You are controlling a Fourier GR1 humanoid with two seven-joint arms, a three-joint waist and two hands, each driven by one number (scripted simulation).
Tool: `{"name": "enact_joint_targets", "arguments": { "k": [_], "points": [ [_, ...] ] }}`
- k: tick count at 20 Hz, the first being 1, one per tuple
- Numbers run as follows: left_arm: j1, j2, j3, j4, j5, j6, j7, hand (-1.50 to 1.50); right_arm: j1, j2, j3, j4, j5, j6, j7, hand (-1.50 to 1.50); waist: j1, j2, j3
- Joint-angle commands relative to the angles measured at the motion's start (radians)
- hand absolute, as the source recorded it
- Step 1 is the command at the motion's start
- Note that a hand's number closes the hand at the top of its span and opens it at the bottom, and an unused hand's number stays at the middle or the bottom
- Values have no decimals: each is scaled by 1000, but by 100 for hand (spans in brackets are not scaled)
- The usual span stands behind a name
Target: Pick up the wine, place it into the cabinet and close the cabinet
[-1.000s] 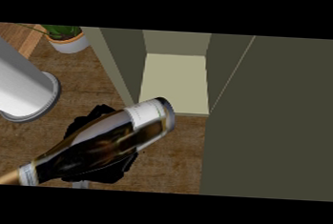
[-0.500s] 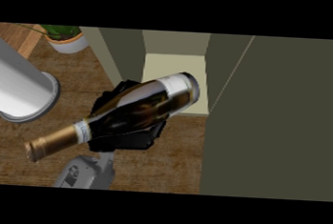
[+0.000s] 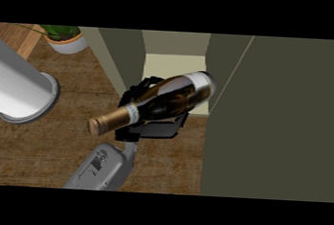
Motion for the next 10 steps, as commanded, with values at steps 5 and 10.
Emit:
{"name": "enact_joint_targets", "arguments": {
  "k": [5, 10],
  "points": [
    [-64, 0, -108, 226, 181, 100, -182, 150, -19, -18, -23, 26, -38, 21, 0, -150, -4, 1, 0],
    [-38, 0, -37, 236, 143, 23, -148, 150, -26, -28, -73, 74, -52, 38, -48, -150, 6, -1, 0]
  ]
}}
